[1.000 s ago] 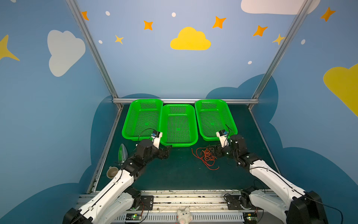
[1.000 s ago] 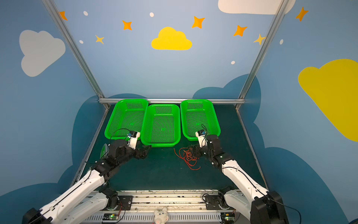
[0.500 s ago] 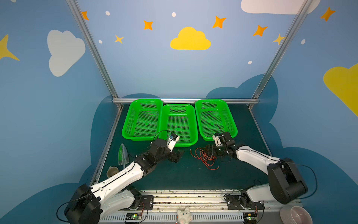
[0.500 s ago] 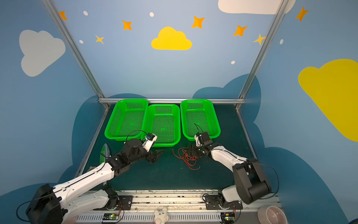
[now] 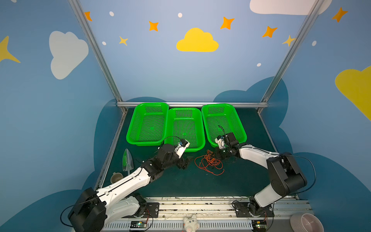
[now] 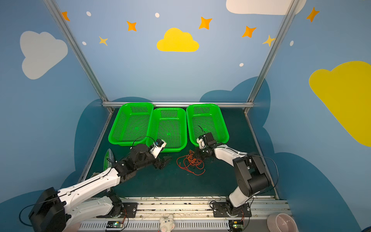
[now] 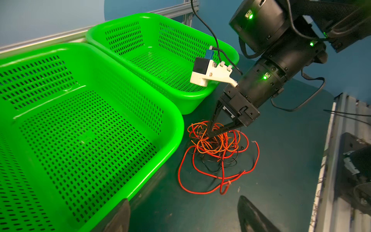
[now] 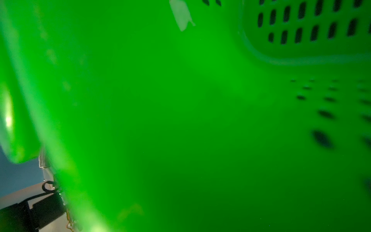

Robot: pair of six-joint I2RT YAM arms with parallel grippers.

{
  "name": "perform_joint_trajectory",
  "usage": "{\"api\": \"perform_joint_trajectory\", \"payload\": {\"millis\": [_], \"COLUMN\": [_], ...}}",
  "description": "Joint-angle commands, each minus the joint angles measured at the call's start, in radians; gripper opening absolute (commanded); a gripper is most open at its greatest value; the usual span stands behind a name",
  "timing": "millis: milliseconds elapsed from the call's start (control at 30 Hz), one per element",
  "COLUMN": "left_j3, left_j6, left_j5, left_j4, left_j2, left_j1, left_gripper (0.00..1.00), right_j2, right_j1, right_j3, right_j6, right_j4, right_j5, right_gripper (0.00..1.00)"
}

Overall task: Untangle and sort cables by color
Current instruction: Untie the cable.

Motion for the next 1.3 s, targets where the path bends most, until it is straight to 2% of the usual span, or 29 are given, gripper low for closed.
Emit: {"api": "perform_joint_trajectory", "payload": {"millis": [0, 233, 433, 633, 733, 867, 1067, 1167, 1233, 1267], "left_j3": [-0.002, 0.044, 0.082, 0.065, 0.041, 0.049, 0.081, 0.105, 0.125, 0.132], "left_j6": [0.043, 0.162, 0.209, 0.203, 0.178, 0.172, 0.172, 0.168, 0.186, 0.193], "left_j5": [0.045, 0.068, 0.091, 0.065, 0.034, 0.022, 0.03, 0.032, 0.039, 0.041], "left_j4": [0.035, 0.047, 0.109, 0.213, 0.32, 0.352, 0.361, 0.329, 0.285, 0.268], "left_j2": [0.028, 0.113, 0.194, 0.261, 0.286, 0.313, 0.366, 0.373, 0.371, 0.364], "left_j1": [-0.02, -0.118, -0.186, -0.218, -0.218, -0.218, -0.218, -0.217, -0.218, -0.218], "left_gripper": [0.81, 0.77, 0.74, 0.74, 0.68, 0.61, 0.38, 0.2, 0.05, 0.03], "right_j2": [-0.112, -0.322, -0.369, -0.406, -0.427, -0.46, -0.494, -0.503, -0.507, -0.508], "right_j1": [0.006, 0.005, 0.002, 0.0, -0.002, -0.005, -0.01, -0.018, -0.025, -0.028], "right_j3": [-0.002, -0.004, -0.006, -0.002, -0.017, -0.059, -0.11, -0.114, -0.117, -0.121], "right_j6": [-0.041, -0.09, -0.099, -0.081, -0.066, -0.066, -0.052, -0.051, -0.051, -0.051], "right_j4": [-0.094, -0.116, -0.096, -0.075, -0.054, 0.012, 0.084, 0.08, 0.078, 0.079], "right_j5": [0.001, 0.062, 0.083, 0.065, 0.073, 0.059, 0.067, 0.062, 0.059, 0.059], "right_gripper": [0.0, 0.0, 0.0, 0.0, 0.0, 0.0, 0.0, 0.0, 0.0, 0.0]}}
